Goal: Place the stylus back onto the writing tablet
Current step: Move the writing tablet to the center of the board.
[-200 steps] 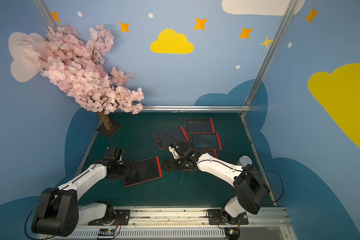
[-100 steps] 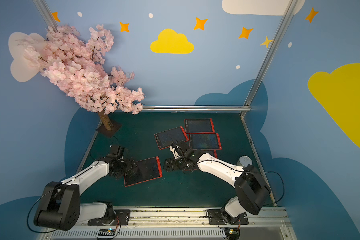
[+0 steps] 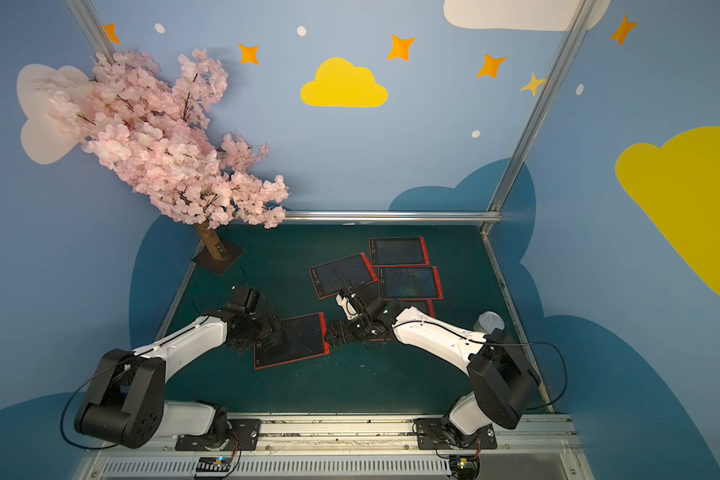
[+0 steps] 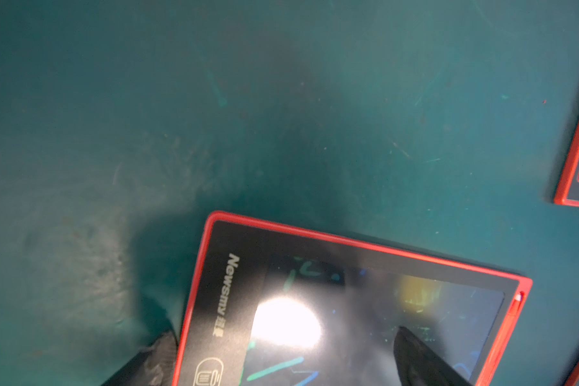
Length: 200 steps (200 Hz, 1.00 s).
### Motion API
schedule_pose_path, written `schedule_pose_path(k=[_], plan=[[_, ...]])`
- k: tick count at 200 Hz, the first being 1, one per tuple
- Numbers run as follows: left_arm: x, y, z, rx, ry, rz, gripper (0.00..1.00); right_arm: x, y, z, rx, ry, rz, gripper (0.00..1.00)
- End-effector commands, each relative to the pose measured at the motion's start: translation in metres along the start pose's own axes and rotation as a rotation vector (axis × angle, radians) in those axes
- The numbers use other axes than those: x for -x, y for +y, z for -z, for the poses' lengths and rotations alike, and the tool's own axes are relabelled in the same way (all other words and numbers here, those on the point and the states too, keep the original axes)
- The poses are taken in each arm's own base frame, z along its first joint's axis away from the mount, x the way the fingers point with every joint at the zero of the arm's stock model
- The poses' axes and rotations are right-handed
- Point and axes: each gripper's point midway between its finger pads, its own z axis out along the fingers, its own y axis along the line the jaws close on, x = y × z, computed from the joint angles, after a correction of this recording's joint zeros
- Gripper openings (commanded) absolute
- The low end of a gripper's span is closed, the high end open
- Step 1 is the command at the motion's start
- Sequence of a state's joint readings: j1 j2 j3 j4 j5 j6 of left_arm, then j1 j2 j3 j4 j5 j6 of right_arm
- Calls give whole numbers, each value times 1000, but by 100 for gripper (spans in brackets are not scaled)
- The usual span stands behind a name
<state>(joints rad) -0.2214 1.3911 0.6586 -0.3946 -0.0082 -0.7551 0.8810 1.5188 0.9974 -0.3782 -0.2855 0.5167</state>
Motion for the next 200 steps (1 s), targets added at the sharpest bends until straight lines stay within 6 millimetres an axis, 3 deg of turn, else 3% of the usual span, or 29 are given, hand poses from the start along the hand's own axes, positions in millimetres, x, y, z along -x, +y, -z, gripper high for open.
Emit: schedule_pose_path(k=[1,62,132,200], plan=[[-36,-26,-18,-149,161,-15,99,-11,16,-12,64,57,22,91],[-51,-48,-30,-202,189,9,99,-27,34,-37,110,99,-8,92],[-61,-90,-38,-279,215,24,99,-42,19,-56,99,128,-71,92],[-68,-114,-45,-305,231,12,99,-47,16,-61,96,137,-89,92]])
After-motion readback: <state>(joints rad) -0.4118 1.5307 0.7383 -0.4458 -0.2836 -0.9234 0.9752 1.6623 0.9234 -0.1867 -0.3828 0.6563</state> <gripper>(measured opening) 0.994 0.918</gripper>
